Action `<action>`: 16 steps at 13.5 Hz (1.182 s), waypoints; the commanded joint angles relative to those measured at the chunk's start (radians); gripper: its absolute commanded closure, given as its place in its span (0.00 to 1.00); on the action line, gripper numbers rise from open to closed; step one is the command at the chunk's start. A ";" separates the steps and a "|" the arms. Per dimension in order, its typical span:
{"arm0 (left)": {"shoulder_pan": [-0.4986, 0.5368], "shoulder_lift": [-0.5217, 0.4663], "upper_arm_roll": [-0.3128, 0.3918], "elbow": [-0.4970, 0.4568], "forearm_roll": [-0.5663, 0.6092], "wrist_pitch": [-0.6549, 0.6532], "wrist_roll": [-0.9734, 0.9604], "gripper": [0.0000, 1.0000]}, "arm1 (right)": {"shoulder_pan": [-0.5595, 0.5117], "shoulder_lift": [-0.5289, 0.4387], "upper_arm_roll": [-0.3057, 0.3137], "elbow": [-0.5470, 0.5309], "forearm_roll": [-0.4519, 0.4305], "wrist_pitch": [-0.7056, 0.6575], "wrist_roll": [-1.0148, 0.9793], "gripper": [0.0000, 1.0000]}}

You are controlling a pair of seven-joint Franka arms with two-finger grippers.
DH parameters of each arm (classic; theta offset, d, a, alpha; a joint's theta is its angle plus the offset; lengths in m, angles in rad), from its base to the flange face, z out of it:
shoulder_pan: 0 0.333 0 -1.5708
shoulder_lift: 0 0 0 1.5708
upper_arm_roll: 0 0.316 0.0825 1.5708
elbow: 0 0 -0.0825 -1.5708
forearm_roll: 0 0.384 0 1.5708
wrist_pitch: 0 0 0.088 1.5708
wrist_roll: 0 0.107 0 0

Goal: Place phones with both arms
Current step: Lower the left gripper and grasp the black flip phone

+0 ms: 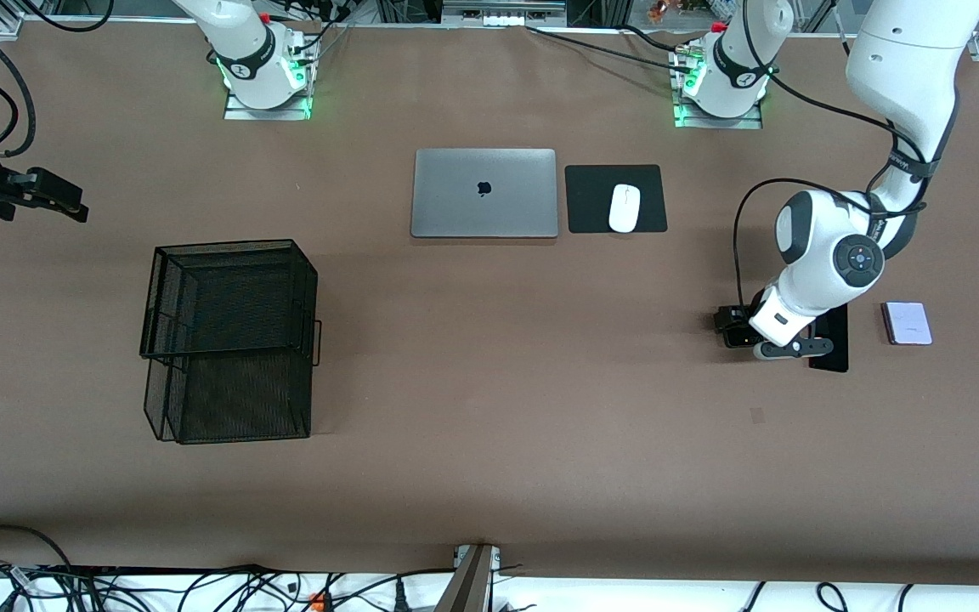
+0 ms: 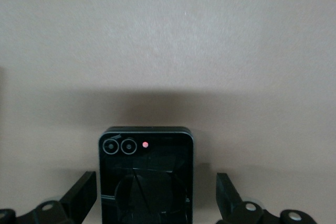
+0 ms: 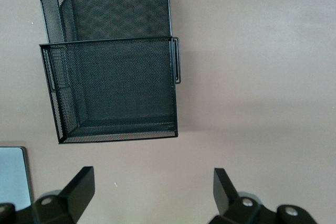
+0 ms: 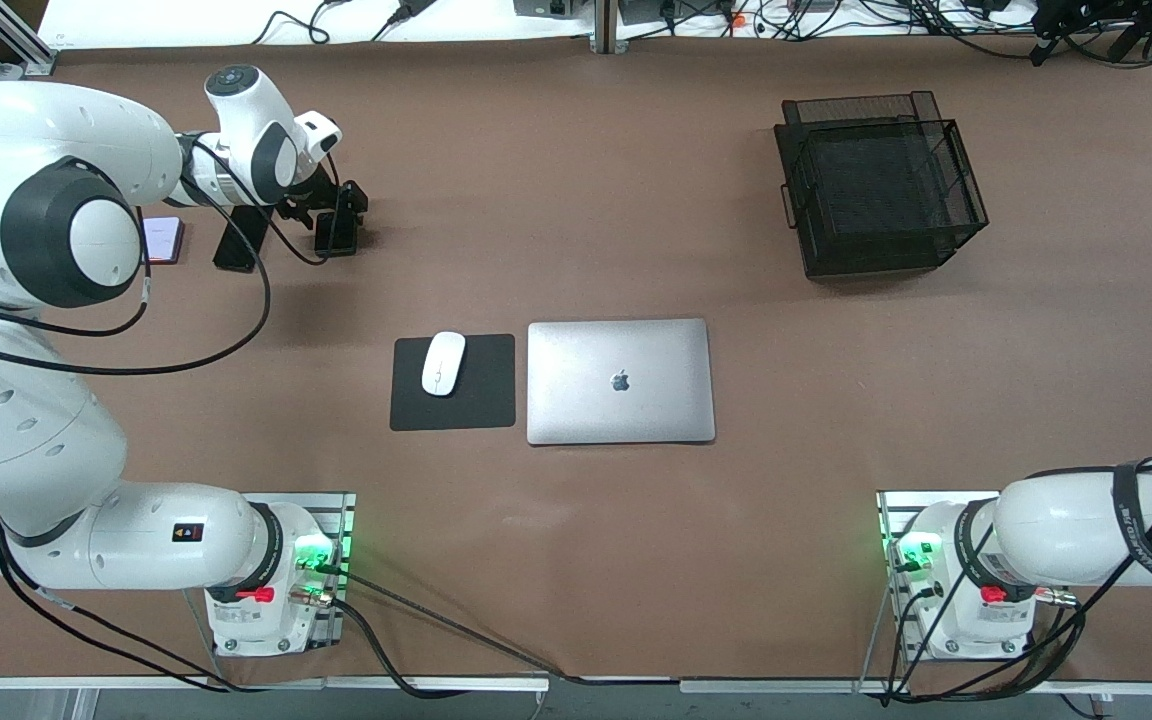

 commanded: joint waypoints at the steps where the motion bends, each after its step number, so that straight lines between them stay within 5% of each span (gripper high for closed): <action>1: 0.003 0.020 -0.004 -0.002 -0.013 0.010 0.011 0.00 | -0.013 -0.009 0.009 -0.001 0.004 0.000 -0.009 0.00; 16: 0.006 0.028 0.002 0.005 0.038 0.009 0.028 0.00 | -0.013 -0.007 0.009 -0.001 0.004 0.002 -0.009 0.00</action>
